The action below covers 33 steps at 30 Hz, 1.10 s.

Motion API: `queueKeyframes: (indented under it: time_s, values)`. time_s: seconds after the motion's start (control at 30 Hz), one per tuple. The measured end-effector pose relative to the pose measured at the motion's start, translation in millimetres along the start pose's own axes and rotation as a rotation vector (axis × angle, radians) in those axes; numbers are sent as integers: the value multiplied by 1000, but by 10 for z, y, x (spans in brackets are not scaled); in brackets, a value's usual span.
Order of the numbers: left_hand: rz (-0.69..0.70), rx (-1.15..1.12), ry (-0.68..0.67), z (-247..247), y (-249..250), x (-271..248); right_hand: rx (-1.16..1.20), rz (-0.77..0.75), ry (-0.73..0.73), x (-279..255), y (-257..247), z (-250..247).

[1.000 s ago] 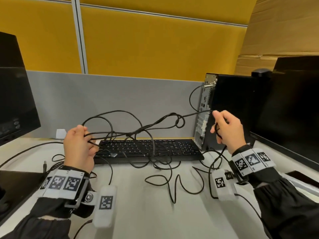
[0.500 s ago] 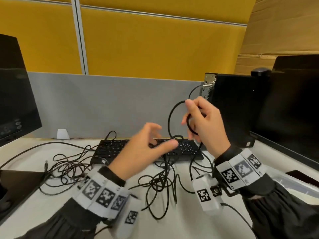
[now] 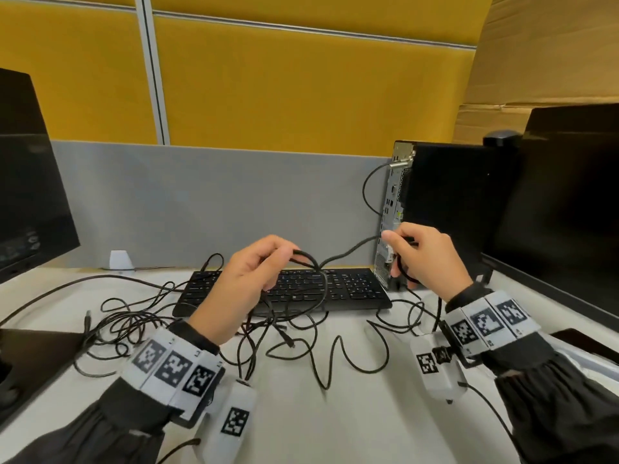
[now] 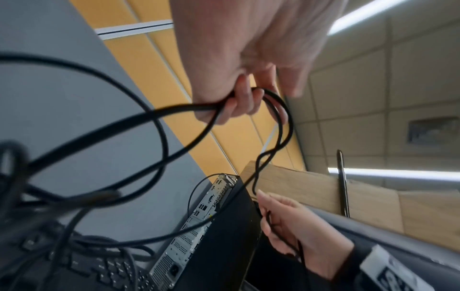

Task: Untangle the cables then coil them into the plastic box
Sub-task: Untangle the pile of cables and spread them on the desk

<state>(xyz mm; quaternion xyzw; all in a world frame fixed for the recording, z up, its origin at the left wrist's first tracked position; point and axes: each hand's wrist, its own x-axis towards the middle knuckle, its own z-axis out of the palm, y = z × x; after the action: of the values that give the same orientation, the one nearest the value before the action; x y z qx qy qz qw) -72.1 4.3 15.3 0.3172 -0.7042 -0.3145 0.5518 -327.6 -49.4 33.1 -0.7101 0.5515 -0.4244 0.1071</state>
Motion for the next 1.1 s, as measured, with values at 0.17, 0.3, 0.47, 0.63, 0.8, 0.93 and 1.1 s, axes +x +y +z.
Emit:
queueKeyframes:
  time_s: [0.17, 0.3, 0.47, 0.63, 0.8, 0.93, 1.1]
  values:
    - [-58, 63, 3, -109, 15, 44, -2, -40, 97, 21, 0, -70]
    - [-70, 154, 84, -163, -25, 81, 25, -89, 168, -19, -10, -101]
    - [-79, 96, 277, -173, -44, 165, -94, -39, 68, -104, 5, -118]
    - [-30, -27, 298, -53, 17, 166, -1006, -64, -114, -214, -127, 60]
    - [35, -100, 336, 54, 71, 194, -479, -421, -557, -164, -386, 652]
    - [120, -152, 363, 43, 111, 199, 304, -316, -835, -187, -423, 784]
    - [105, -111, 379, 44, 44, 224, 852, -49, -837, -216, -572, 678]
